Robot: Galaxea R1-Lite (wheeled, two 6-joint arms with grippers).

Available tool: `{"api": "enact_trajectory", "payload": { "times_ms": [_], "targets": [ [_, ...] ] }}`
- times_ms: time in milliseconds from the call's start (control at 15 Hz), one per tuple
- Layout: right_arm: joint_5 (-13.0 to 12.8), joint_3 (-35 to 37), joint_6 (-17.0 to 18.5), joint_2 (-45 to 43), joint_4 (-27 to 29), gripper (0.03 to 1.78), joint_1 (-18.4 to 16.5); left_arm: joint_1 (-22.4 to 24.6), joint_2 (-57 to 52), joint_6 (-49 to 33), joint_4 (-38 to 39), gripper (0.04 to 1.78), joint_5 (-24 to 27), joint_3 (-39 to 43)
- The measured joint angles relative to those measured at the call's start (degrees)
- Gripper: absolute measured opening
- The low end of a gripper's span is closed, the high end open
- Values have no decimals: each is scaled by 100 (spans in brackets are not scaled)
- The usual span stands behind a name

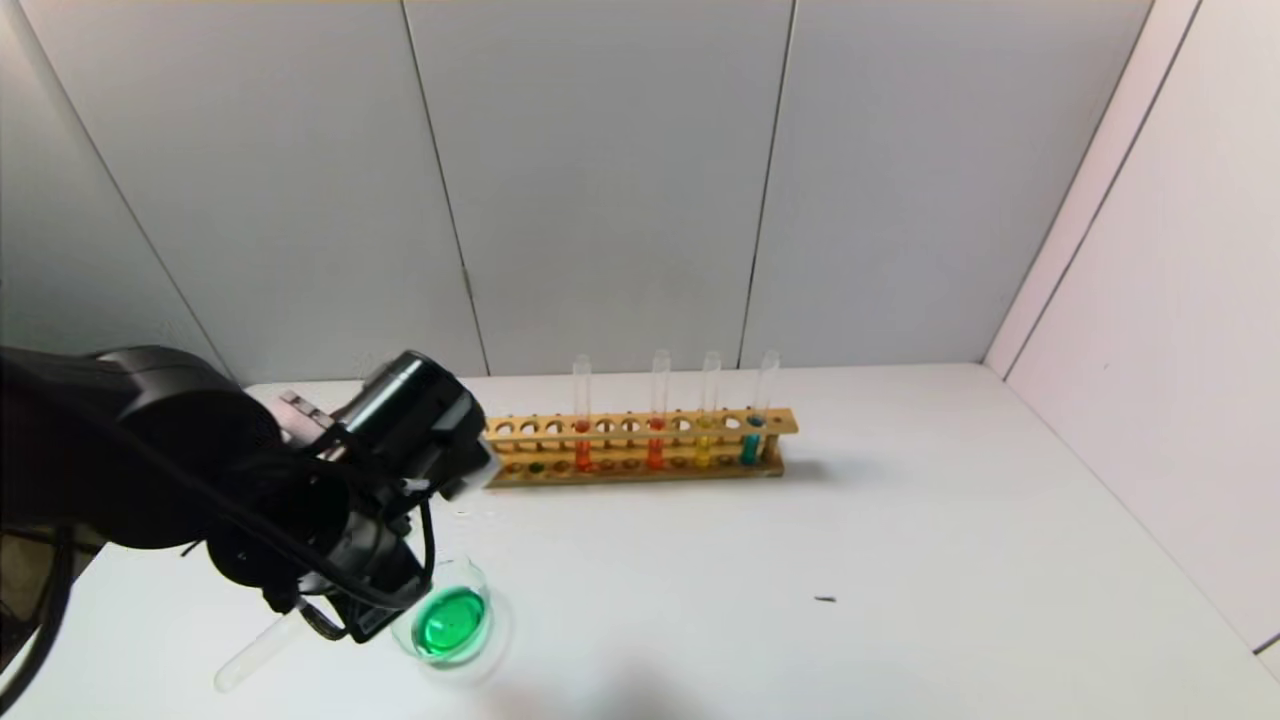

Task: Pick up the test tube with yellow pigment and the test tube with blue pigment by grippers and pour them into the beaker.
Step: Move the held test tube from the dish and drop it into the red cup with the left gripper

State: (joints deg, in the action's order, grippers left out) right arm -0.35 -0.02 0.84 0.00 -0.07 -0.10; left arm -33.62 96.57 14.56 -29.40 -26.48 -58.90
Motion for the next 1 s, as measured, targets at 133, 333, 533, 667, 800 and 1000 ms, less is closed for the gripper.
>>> {"api": "enact_trajectory", "payload": {
  "times_ms": [133, 333, 533, 667, 800, 1000],
  "targets": [
    [0, 2, 1, 0, 0, 170, 0, 276, -388, -1, 311, 33, 305, 116],
    [2, 0, 1, 0, 0, 170, 0, 650, -730, -63, 1017, 33, 474, 161],
    [0, 2, 4, 0, 0, 170, 0, 1075, -812, -45, 1932, 33, 512, 188],
    [2, 0, 4, 0, 0, 170, 0, 1351, -757, -48, 2370, 33, 556, 191],
    [2, 0, 1, 0, 0, 170, 0, 1620, -614, -43, 2959, 33, 603, 141],
    [0, 0, 0, 0, 0, 170, 0, 1871, -245, -17, 4089, 33, 589, 98]
  ]
}}
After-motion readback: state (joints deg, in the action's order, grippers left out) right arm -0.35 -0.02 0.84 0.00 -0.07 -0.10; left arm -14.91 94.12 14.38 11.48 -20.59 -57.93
